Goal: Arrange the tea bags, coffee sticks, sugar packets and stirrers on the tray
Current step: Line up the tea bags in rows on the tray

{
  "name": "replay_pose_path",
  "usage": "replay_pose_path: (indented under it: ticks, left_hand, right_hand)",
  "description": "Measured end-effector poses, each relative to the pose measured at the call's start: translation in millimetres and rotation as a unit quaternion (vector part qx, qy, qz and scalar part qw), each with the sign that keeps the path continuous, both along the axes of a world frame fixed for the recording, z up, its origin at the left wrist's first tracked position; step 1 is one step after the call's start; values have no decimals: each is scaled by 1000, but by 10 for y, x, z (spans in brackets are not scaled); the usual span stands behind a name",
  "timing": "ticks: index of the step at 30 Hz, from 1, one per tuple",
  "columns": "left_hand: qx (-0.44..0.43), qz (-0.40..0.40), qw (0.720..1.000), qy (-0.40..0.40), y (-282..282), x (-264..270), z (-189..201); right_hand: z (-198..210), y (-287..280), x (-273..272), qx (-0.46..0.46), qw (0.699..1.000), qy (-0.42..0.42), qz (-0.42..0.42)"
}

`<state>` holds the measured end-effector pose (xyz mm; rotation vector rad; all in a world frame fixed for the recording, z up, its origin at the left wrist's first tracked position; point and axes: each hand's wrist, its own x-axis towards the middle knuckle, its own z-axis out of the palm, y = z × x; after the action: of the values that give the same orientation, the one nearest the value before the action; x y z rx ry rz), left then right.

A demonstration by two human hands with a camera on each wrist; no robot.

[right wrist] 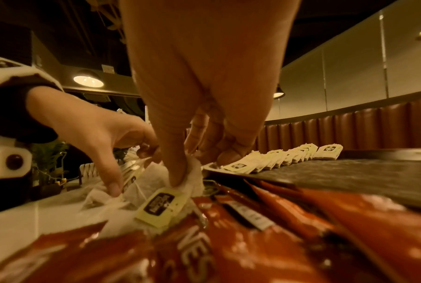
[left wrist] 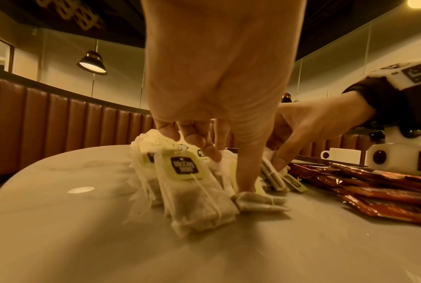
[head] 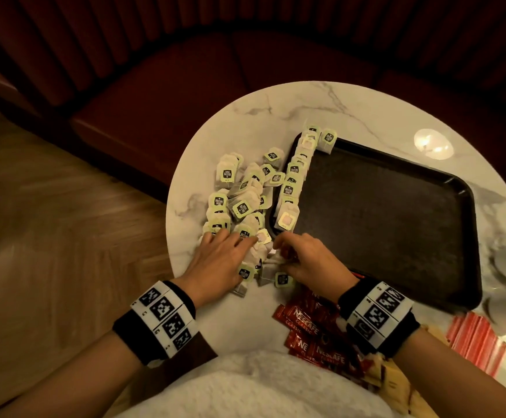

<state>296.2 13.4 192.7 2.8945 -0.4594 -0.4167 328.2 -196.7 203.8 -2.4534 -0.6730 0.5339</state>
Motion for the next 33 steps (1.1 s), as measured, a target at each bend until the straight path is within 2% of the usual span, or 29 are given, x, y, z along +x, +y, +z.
replay_pose_path:
  ticks: [4, 8, 11, 13, 15, 19, 23, 25, 27, 32, 33]
  left_hand:
    - [3, -6, 1000, -27, -49, 45, 41]
    - [-42, -22, 998, -51, -48, 54, 70]
    - [-100, -33, 992, -62, -31, 68, 110]
    - [-178, -13, 983, -31, -20, 80, 180]
    - [-302, 39, 952, 29, -5, 107, 274]
    - [-483, 164, 855, 91, -7, 204, 464]
    - [-625, 270, 717, 149, -130, 314, 611]
    - [-661, 281, 667, 196, -202, 339, 681]
    - [-669, 268, 653, 233, -254, 349, 732]
    - [-659, 249, 641, 306, -355, 345, 730]
    - [-661, 251, 629, 324, -369, 340, 727]
  right_hand:
    - [104, -48, 13, 67, 995, 63, -48]
    - [256, -158, 51, 116, 984, 106, -78]
    - [363, -242, 84, 171, 968, 138, -121]
    - [427, -291, 108, 214, 954, 144, -155]
    - [488, -329, 127, 261, 935, 153, -186]
    - [637, -335, 150, 357, 886, 196, -223]
    - [815, -275, 150, 394, 871, 225, -190]
    - [890, -224, 143, 402, 868, 242, -164]
    - [950, -171, 143, 411, 864, 252, -146]
    - [1034, -65, 176, 424, 858, 267, -112]
    - [1035, -50, 186, 423, 857, 275, -107]
